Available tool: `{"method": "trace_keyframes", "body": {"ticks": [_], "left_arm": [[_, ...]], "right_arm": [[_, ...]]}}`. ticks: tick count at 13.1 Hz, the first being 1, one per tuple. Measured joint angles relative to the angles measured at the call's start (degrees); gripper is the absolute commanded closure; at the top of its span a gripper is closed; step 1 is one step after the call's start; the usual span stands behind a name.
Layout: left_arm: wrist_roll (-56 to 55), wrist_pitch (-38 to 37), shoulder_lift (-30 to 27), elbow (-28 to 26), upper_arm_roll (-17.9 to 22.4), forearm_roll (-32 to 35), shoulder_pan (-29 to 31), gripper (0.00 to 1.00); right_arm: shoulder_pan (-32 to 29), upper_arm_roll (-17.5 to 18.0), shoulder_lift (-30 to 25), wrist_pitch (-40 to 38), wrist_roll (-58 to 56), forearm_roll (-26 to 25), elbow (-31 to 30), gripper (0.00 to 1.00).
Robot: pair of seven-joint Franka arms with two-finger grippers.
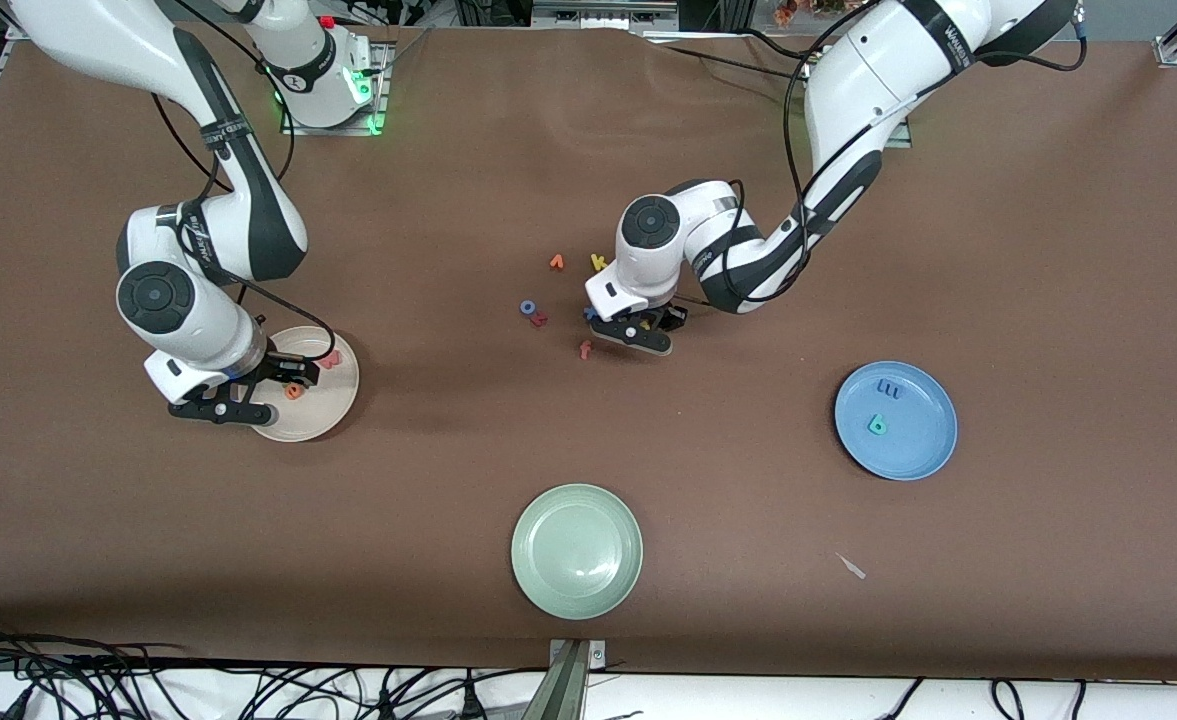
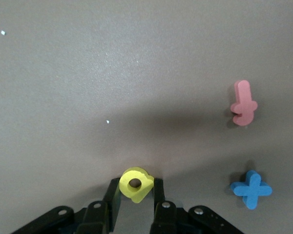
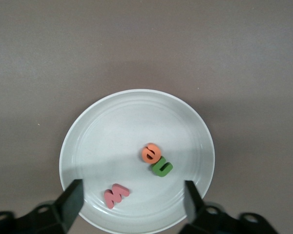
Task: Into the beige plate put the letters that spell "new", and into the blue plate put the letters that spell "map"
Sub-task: 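Release the orange letter onto the beige plate while the left gripper grasps the yellow a, then place the yellow a on the blue plate while the right gripper returns to rest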
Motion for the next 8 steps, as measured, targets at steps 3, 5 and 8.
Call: {"method": "trace_keyframes", "body": {"ticks": [3,5,8], "left_arm": [[0.95,-2.46,-0.73,1.07,0.22,0.12,0.64,1.0],[4.61,-6.74,-3.25,1.98,0.22,0.12,2.24,1.0],[17.08,-16.46,-7.86,2.15,0.21,0.12,7.61,0.98]], "right_arm": [[0.01,0.0,-1.35,-1.59,0.01,1.31,1.09,0.0],[0.14,0.15,-3.64,-5.67,0.0,2.44,3.49,0.0],[0.38,1.23,-8.03,-13.75,-0.76,4.38,7.76,0.0]]}}
